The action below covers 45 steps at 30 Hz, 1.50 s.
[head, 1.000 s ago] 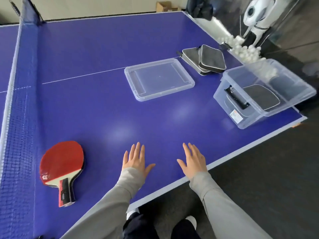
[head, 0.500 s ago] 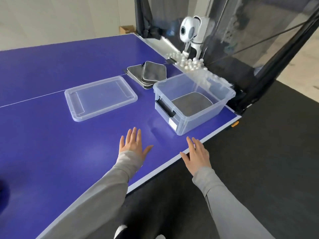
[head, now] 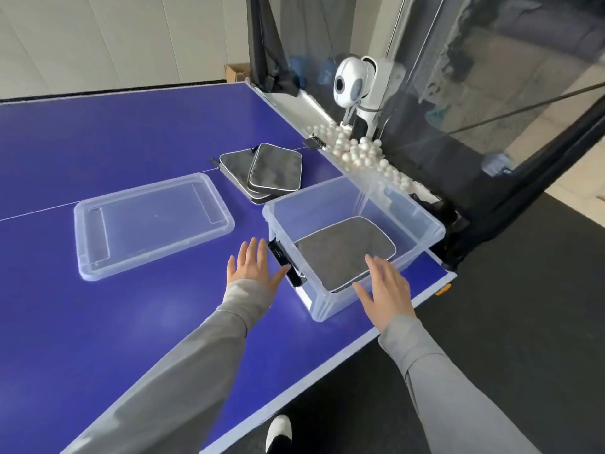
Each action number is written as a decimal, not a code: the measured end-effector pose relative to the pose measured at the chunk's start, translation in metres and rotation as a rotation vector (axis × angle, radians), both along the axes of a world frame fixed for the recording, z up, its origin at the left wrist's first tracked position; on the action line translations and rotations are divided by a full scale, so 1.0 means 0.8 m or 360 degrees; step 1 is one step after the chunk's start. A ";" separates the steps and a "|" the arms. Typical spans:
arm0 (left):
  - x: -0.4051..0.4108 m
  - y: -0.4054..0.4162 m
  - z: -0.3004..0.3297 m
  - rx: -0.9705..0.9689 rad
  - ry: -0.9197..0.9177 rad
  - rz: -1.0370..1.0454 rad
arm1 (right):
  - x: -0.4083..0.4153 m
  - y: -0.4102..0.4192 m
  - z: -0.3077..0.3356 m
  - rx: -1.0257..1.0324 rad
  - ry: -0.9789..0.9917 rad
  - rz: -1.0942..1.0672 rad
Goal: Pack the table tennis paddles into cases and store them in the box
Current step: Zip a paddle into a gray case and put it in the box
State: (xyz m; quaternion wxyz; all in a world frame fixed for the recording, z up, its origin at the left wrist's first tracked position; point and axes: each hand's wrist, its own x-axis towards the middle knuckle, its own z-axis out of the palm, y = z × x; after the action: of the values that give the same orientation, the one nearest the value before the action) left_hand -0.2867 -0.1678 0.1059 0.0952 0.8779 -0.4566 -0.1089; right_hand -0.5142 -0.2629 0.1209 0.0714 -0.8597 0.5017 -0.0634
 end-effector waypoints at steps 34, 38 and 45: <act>0.094 -0.244 -0.034 0.0103 0.0322 0.1114 | 0.369 -0.470 -0.079 0.0670 0.0166 0.0299; 0.092 -0.243 -0.038 0.0081 0.0280 0.1143 | 0.407 -0.487 -0.118 0.0990 0.0240 0.0145; 0.089 -0.241 -0.041 -0.0012 0.0248 0.1188 | 0.442 -0.481 -0.157 0.1411 -0.0117 -0.0152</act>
State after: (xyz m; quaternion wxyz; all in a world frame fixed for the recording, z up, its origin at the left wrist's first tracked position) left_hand -0.2156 -0.3605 0.0731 0.1659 0.9725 -0.0971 -0.1316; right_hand -0.1609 -0.6477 -0.0044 0.4476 -0.7191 0.5168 0.1241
